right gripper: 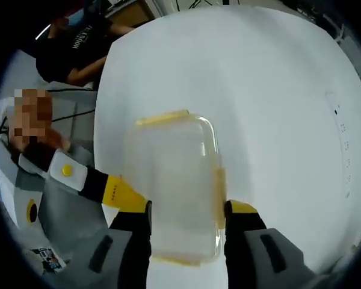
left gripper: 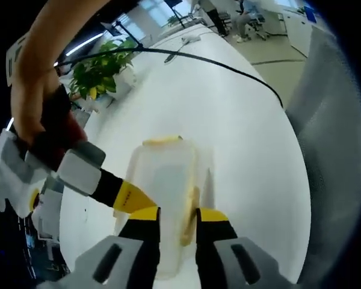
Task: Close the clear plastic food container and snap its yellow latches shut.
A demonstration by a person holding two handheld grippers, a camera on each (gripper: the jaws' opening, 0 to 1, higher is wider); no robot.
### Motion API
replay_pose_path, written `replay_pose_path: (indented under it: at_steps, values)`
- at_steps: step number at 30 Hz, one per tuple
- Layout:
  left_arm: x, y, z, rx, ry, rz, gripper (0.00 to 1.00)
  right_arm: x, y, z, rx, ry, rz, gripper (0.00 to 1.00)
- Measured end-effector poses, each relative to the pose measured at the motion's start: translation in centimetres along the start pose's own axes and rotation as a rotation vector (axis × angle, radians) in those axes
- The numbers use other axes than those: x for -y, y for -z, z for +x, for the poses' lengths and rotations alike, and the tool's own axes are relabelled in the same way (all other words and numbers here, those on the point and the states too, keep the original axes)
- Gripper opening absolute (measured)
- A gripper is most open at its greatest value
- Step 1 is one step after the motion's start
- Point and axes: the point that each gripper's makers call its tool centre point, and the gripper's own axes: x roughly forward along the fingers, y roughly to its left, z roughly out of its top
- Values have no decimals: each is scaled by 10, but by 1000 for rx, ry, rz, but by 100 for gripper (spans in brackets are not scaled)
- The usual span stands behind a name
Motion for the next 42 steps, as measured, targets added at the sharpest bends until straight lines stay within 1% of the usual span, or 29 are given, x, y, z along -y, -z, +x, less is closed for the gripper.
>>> replay_pose_path:
  at_steps: [3,4,5,11,16,19,20,23,24,25,27,29,30,33,34,37,40,42]
  values:
    - [0,0,1,6,-7,11,15,2,-1,1,3,-39,-9,43]
    - [1,1,1,5,3,0,15,-2,1,1,-15,-68,-23,42]
    - [-1,1,1,8,-3,4,16,1,0,1,-4,-49,-11,42]
    - [-1,0,1,4,-4,5,16,-2,-1,1,-19,-58,-25,42]
    - [-1,0,0,2,-5,-7,16,-2,-1,1,-11,-56,-27,43]
    - [0,-2,0,-4,-7,-10,17,-3,-2,0,4,-46,-24,44]
    - [1,-2,1,-14,-9,16,17,-2,-1,-1,14,-41,-27,44]
    - [0,-3,0,-23,-7,-2,17,-2,-1,-2,51,-30,-23,45]
    - [0,-3,0,-22,-6,-27,17,-2,-1,-2,65,-24,-26,45]
    - [0,-3,0,-20,-6,-34,17,-2,-1,-2,69,-23,-28,45]
    - [-1,-2,-1,-12,4,-30,17,-2,-1,-2,81,-14,-31,45]
    - [-1,-3,-1,-5,10,-68,17,-3,-2,-3,83,0,-41,45]
    - [0,-3,0,-6,9,-64,17,-4,-3,-3,78,12,-45,44]
    - [1,-3,0,-4,9,-31,17,-4,-4,-3,44,51,-61,44]
    - [1,-3,0,-3,8,-36,17,-4,-4,-4,33,63,-68,44]
    - [2,-3,0,-2,-5,-36,17,-5,-6,-6,-13,129,-122,44]
    - [3,-3,-1,0,-14,-37,18,-8,-7,-6,-33,167,-137,44]
    - [4,-3,-1,4,-11,-36,20,-6,-7,-6,-38,180,-119,44]
